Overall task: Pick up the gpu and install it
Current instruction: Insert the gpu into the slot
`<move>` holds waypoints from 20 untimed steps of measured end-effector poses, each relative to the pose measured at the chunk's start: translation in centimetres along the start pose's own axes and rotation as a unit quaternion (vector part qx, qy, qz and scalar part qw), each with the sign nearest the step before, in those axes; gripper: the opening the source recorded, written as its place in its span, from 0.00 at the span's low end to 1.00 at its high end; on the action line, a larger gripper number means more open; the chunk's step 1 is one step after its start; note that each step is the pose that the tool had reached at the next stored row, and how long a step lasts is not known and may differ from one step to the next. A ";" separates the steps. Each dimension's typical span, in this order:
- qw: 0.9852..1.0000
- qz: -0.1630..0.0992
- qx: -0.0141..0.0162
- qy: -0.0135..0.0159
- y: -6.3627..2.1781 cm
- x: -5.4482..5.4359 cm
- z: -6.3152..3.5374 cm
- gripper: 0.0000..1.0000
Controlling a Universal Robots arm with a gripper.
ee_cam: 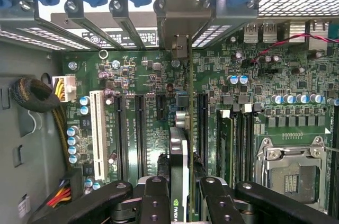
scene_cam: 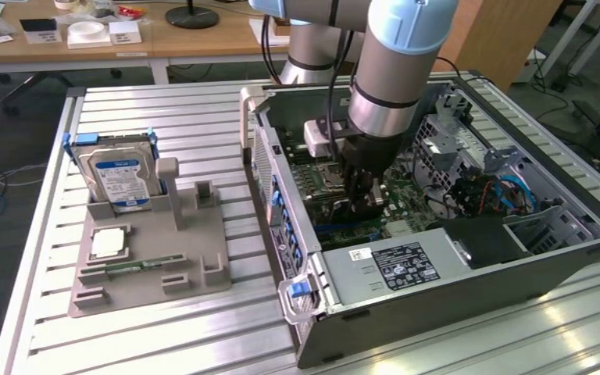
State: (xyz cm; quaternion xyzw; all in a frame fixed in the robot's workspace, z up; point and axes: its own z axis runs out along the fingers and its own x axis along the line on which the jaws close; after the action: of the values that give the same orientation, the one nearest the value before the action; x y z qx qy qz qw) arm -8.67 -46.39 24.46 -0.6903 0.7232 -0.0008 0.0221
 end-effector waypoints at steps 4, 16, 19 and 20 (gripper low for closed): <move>1.000 0.000 0.000 0.000 0.01 0.0 0.13 0.27; 1.000 0.000 0.000 0.000 0.02 0.0 0.33 0.27; 1.000 0.000 0.000 0.000 0.02 0.0 0.53 0.27; 1.000 0.000 0.000 0.000 0.02 0.0 0.54 0.27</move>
State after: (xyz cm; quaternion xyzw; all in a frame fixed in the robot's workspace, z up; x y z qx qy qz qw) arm -8.67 -46.40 23.92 -0.6903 0.7232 -0.0009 0.0220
